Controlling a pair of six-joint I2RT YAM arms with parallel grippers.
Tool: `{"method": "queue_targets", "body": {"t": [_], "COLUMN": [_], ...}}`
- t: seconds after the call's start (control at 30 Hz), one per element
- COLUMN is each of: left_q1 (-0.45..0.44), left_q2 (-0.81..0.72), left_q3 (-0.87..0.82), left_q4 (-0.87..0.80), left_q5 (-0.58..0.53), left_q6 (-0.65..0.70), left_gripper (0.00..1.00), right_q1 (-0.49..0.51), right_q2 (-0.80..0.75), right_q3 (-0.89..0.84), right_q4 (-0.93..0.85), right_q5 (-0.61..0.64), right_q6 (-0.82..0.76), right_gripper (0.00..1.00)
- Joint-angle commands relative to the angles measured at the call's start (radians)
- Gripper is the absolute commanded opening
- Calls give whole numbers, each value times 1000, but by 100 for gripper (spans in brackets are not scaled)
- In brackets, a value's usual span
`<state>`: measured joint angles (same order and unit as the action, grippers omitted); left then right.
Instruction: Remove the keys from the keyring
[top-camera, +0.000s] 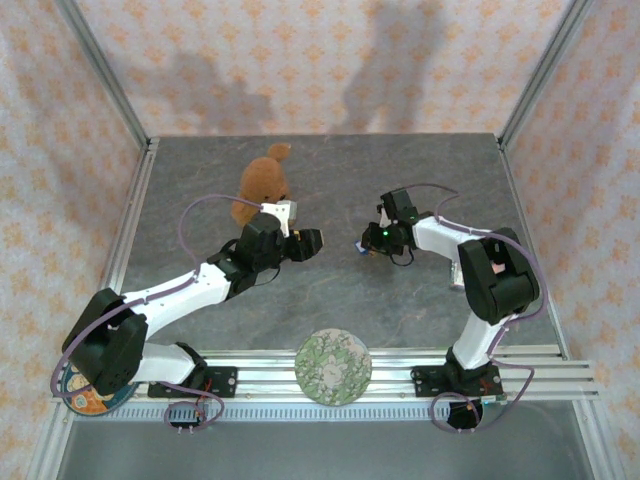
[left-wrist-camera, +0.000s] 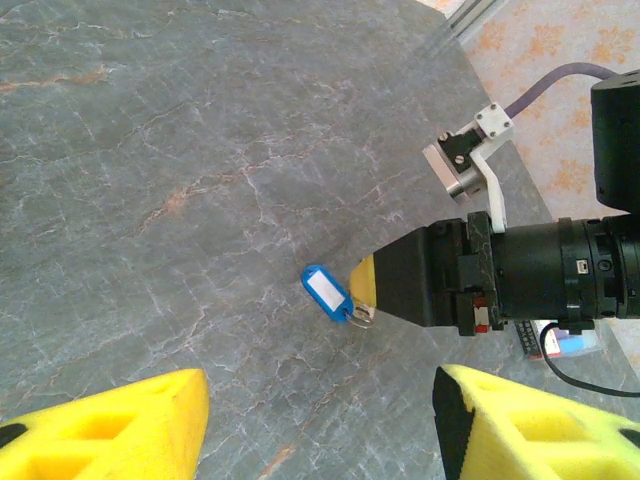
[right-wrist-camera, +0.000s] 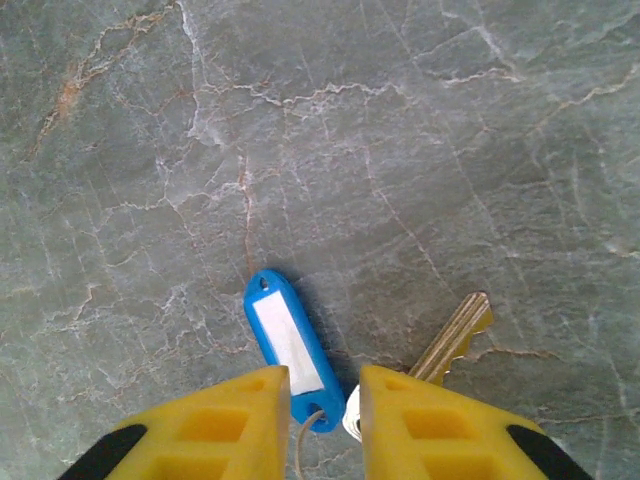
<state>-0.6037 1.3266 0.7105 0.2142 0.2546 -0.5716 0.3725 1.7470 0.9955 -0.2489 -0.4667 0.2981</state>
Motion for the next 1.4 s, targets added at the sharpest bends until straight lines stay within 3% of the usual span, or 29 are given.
{"method": "queue_targets", "body": {"t": [0.0, 0.2, 0.53, 0.73, 1.37], "left_q1": [-8, -7, -7, -8, -8], "left_q2": [-3, 2, -11, -23, -48], "left_q3": [-11, -13, -22, -33, -46], "left_q4": [39, 47, 45, 45, 39], "left_q5": [0, 4, -3, -8, -23], "left_q6": [-8, -9, -10, -10, -5], "left_gripper": [62, 62, 62, 62, 63], "right_q1": [18, 41, 143, 182, 206], "right_q2": [3, 2, 13, 57, 144], "right_q3": [25, 32, 128, 194, 260], "right_q4": [-42, -78, -237, -330, -383], "right_q5": [30, 90, 335, 417, 435], "right_q6": [-21, -45, -138, -159, -180], "right_gripper": [23, 35, 39, 41, 38]}}
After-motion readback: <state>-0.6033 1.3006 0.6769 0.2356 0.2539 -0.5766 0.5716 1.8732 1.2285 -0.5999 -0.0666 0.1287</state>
